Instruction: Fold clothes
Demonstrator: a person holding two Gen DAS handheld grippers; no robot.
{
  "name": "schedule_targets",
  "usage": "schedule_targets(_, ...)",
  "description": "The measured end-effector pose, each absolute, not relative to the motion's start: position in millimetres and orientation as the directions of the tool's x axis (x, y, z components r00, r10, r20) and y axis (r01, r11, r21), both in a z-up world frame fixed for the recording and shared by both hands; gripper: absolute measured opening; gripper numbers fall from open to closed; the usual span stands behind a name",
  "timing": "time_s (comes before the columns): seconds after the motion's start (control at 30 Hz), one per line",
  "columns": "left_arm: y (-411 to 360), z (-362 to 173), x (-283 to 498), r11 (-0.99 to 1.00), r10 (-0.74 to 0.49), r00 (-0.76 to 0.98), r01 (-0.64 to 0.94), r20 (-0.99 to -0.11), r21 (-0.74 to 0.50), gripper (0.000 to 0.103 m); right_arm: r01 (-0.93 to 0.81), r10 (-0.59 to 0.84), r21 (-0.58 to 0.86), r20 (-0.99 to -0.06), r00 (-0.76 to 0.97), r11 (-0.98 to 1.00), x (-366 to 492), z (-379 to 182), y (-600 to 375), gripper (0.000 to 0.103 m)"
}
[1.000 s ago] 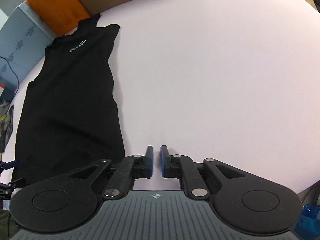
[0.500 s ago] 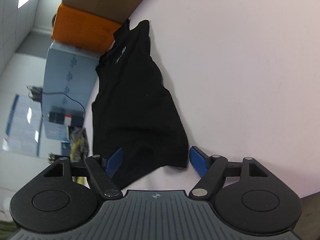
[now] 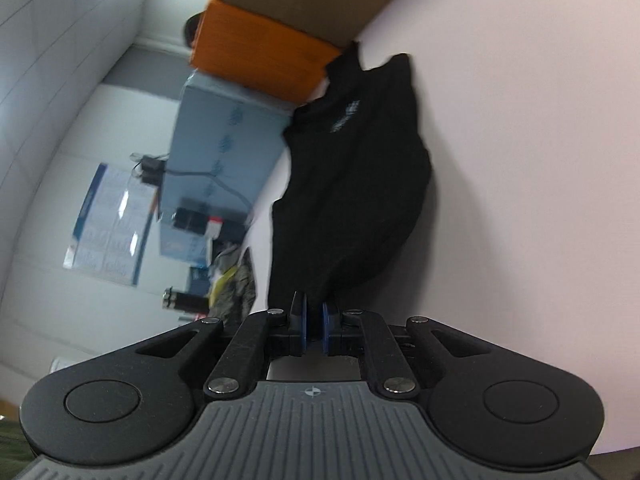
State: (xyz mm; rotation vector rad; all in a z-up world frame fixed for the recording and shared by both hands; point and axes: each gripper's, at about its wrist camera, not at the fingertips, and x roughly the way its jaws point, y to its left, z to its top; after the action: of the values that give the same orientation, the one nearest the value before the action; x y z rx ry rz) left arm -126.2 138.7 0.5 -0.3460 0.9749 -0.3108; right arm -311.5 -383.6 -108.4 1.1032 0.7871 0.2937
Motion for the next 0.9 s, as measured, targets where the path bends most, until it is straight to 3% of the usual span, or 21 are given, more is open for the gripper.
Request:
schedule_targets(0.07, 143.7, 4.7, -129.2, 0.914, -0.39, 0.505, 0.111, -0.77, -0.39, 0.004, 0.15, 0.609, 0.862, -0.455, 0.65, 0.484, -309.4, -102.4, -380.3, 0.007)
schedule_targets(0.17, 146.6, -11.5, -136.3, 0.934, -0.351, 0.434, 0.105, -0.83, -0.341, 0.004, 0.224, 0.621, 0.788, -0.596, 0.509, 0.573, -311.5, -121.0, -370.7, 0.007)
schedule_targets(0.23, 148.0, -28.8, -141.2, 0.943, -0.33, 0.379, 0.088, -0.865, -0.321, 0.004, 0.279, 0.58, 0.701, -0.705, 0.408, 0.656, -314.0, -134.7, -364.9, 0.01)
schedule_targets(0.3, 153.0, -40.1, -149.2, 0.938, -0.34, 0.355, 0.059, -0.871, -0.342, 0.005, 0.298, 0.545, 0.664, -0.74, 0.393, 0.686, -318.1, -136.3, -366.0, 0.017)
schedule_targets(0.33, 156.9, -40.5, -154.0, 0.927, -0.36, 0.368, 0.043, -0.857, -0.371, 0.013, 0.306, 0.54, 0.674, -0.729, 0.42, 0.672, -321.1, -132.6, -369.7, 0.023)
schedule_targets(0.37, 159.9, -39.2, -158.4, 0.916, -0.38, 0.387, 0.03, -0.84, -0.4, 0.03, 0.308, 0.533, 0.686, -0.715, 0.452, 0.659, -323.6, -127.8, -373.7, 0.042)
schedule_targets(0.4, 162.8, -37.9, -162.9, 0.903, -0.398, 0.406, 0.017, -0.823, -0.428, 0.042, 0.308, 0.521, 0.694, -0.704, 0.483, 0.651, -325.2, -122.8, -377.5, 0.052)
schedule_targets(0.43, 164.7, -36.5, -166.7, 0.892, -0.411, 0.429, 0.01, -0.804, -0.451, 0.064, 0.309, 0.511, 0.703, -0.691, 0.511, 0.641, -326.4, -118.9, -381.3, 0.052)
schedule_targets(0.47, 165.2, -35.0, -169.6, 0.885, -0.419, 0.455, 0.01, -0.786, -0.466, 0.071, 0.314, 0.507, 0.716, -0.676, 0.535, 0.624, -326.3, -119.0, -385.0, 0.052)
schedule_targets(0.57, 163.3, -39.9, -166.9, 0.865, -0.43, 0.485, -0.02, -0.761, -0.502, 0.072, 0.346, 0.5, 0.749, -0.644, 0.578, 0.565, -323.8, -126.0, -392.8, 0.052)
schedule_targets(0.7, 147.3, -52.6, -156.7, 0.872, -0.424, 0.458, -0.026, -0.781, -0.489, 0.067, 0.333, 0.509, 0.729, -0.667, 0.544, 0.598, -312.2, -142.8, -385.1, 0.049)
schedule_targets(0.73, 142.4, -54.6, -155.4, 0.884, -0.417, 0.447, -0.005, -0.791, -0.468, 0.044, 0.324, 0.512, 0.72, -0.675, 0.531, 0.613, -309.2, -145.7, -381.2, 0.043)
schedule_targets(0.77, 137.5, -56.6, -154.2, 0.894, -0.409, 0.436, 0.015, -0.802, -0.447, 0.024, 0.304, 0.522, 0.716, -0.678, 0.518, 0.628, -306.4, -147.9, -375.8, 0.018)
schedule_targets(0.8, 132.6, -58.6, -153.0, 0.904, -0.4, 0.425, 0.036, -0.812, -0.426, 0.003, 0.282, 0.534, 0.712, -0.681, 0.502, 0.643, -303.6, -149.2, -370.6, 0.006)
schedule_targets(0.9, 138.6, -55.0, -154.0, 0.905, -0.4, 0.442, 0.049, -0.803, -0.424, 0.004, 0.237, 0.551, 0.725, -0.659, 0.511, 0.647, -301.4, -142.6, -365.1, 0.006)
